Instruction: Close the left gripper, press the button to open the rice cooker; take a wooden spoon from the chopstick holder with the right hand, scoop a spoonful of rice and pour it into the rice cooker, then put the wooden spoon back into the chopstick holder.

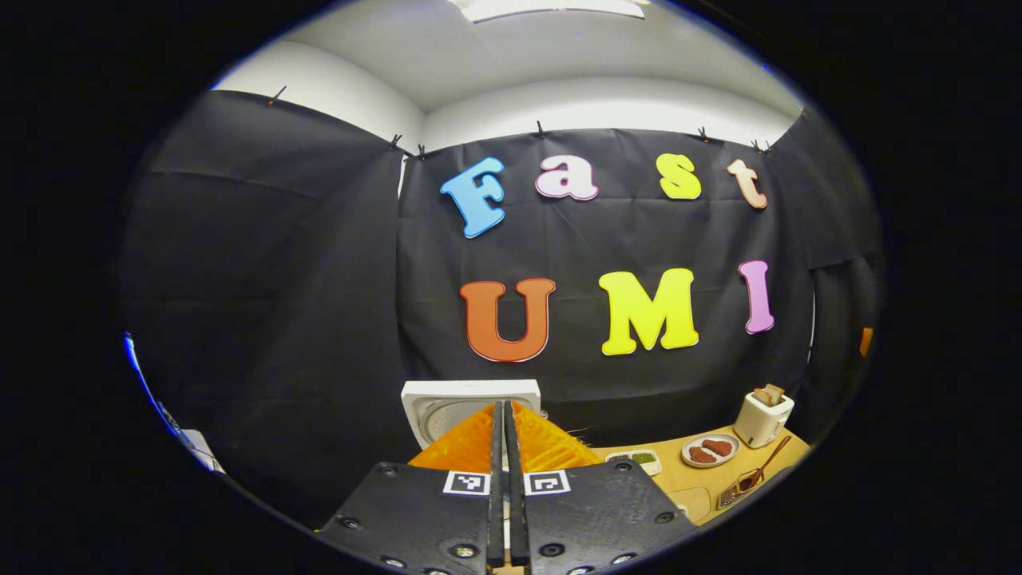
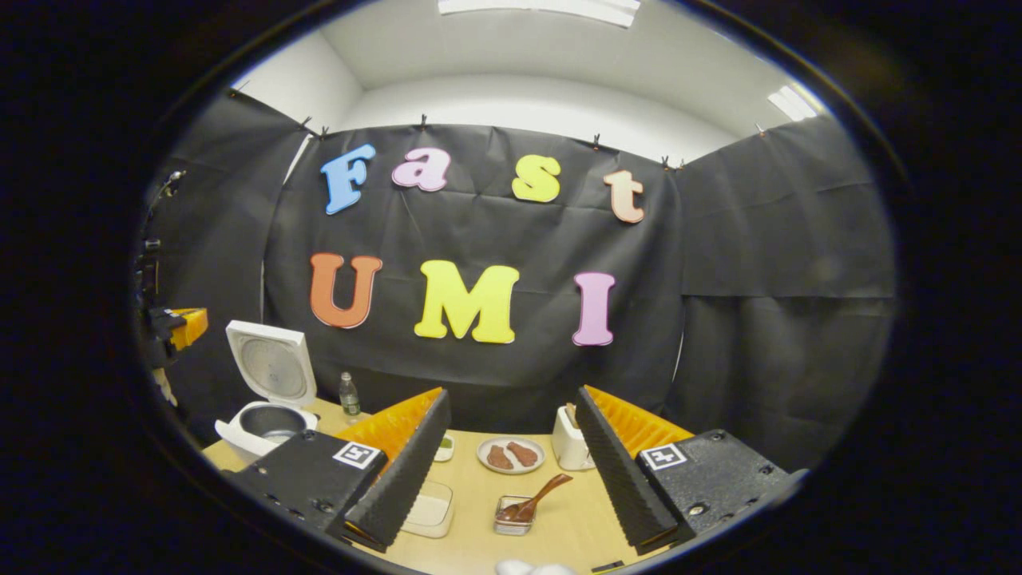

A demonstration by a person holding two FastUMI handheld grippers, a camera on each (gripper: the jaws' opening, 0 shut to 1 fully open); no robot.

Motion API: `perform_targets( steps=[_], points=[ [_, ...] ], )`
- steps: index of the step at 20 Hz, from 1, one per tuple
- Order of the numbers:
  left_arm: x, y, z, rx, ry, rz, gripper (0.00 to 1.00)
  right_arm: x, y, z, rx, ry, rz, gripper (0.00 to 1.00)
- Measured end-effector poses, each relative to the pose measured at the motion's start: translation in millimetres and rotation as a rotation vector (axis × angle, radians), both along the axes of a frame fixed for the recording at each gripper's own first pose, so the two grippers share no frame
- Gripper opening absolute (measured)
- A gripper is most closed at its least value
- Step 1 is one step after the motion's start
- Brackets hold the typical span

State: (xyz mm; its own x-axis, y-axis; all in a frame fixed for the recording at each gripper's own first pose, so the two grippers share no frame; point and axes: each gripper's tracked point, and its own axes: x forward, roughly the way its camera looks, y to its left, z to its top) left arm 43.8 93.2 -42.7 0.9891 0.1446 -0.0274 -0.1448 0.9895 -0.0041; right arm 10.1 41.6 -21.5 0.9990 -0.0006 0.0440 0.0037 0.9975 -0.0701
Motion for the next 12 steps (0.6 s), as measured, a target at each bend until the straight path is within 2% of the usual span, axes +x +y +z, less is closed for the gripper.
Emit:
perform_targets(
  steps=[2,3,5,7,12],
  points=[
    [-8,-9,0,0.001,0.01,-0.036,0.03,0,-2,0,0.009,-0.006,-0.003,1.0],
    [-14,-11,3,0.013,-0.002,-0.046,0.11,-1,-3,-2,0.013,-0.002,-0.006,1.0],
    [-21,-23,7,0.021,-0.02,-0.086,0.59,-1,-4,-4,0.018,0.001,-0.009,1.0],
    [-28,-20,18,0.042,-0.073,-0.081,0.95,-1,-5,-8,0.021,0.006,-0.014,1.0],
    [-36,-24,27,0.029,-0.091,-0.084,0.95,3,-5,-27,0.045,0.04,-0.015,1.0]
  ],
)
